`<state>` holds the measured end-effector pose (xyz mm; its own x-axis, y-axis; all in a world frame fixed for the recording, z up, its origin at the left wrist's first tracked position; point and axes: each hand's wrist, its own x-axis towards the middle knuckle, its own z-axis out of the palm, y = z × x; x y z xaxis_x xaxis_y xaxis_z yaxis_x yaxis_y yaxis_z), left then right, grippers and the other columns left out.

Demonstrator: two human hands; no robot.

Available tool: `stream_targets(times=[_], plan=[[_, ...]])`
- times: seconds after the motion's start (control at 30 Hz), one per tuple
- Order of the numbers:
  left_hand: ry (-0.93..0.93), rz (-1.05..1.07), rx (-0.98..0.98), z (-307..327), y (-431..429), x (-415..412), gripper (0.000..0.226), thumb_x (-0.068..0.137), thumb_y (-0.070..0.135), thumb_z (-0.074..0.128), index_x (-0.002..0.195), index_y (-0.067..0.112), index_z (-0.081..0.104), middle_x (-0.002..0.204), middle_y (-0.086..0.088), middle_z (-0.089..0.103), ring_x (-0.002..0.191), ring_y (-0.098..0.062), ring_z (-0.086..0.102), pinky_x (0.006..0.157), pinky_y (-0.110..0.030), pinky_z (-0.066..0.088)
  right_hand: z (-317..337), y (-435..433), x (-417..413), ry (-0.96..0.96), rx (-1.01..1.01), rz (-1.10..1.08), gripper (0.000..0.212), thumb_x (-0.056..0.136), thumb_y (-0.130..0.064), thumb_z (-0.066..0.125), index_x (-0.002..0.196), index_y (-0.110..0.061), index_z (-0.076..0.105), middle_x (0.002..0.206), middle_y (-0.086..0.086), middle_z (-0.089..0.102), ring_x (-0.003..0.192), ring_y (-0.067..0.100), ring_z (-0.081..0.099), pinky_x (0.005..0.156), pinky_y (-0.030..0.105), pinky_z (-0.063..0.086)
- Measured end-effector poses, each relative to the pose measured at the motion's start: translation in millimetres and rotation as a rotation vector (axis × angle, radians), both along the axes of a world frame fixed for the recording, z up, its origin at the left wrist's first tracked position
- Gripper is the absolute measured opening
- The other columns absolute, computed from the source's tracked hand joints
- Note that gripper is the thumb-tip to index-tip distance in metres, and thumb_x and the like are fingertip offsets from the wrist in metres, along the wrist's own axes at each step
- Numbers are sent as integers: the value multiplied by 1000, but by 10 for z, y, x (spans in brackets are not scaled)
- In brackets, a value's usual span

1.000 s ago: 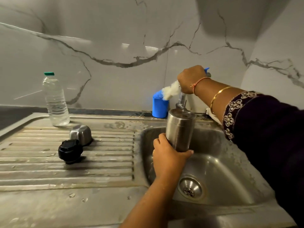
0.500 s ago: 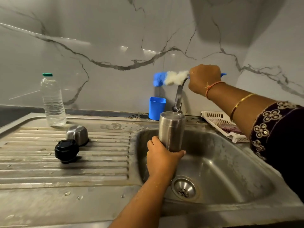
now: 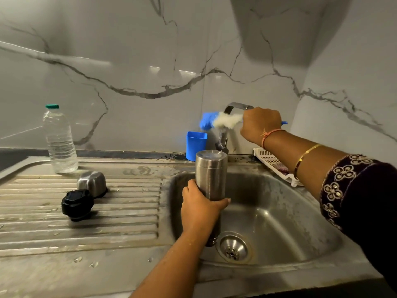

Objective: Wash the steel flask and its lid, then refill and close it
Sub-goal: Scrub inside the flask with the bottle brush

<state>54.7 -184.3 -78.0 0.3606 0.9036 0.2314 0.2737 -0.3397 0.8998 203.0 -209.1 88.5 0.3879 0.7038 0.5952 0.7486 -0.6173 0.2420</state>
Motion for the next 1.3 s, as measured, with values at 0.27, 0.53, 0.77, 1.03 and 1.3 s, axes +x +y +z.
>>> stream_targets(times=[0.27, 0.53, 0.77, 1.03, 1.3], plan=[[26, -27, 46, 9, -9, -38, 83, 59, 39, 87, 126, 21, 41, 123, 1, 48, 112, -18, 52, 92, -35, 47, -109, -729, 122, 299, 66, 106, 29, 95, -30, 47, 101, -15, 71, 85, 6, 67, 74, 24, 58, 61, 27, 43], [41, 7, 35, -24, 3, -67, 78, 56, 40, 88, 118, 21, 46, 121, 1, 54, 109, -19, 56, 90, -37, 49, -242, -2027, -8, 352, 105, 169, 31, 93, -37, 53, 121, -30, 64, 105, -2, 72, 66, 7, 57, 53, 27, 46], [97, -43, 87, -18, -45, -71, 77, 57, 38, 89, 119, 21, 46, 121, 2, 56, 108, -18, 56, 88, -35, 48, -281, -2285, -105, 326, -7, 112, 31, 92, -36, 53, 121, -29, 64, 100, -2, 73, 64, 8, 57, 57, 32, 52], [79, -25, 46, 4, -14, -90, 69, 56, 39, 89, 107, 23, 45, 112, 2, 60, 92, -14, 55, 80, -32, 48, -357, -2305, -123, 365, -20, 109, 30, 93, -38, 50, 120, -33, 64, 93, -3, 73, 66, 13, 60, 64, 40, 54], [71, 14, 36, 20, 25, -79, 70, 55, 40, 89, 100, 26, 38, 113, 0, 60, 96, -17, 56, 81, -35, 49, -404, -2258, -187, 402, -17, 143, 30, 94, -37, 51, 119, -31, 66, 109, -4, 70, 68, 10, 60, 63, 34, 54]])
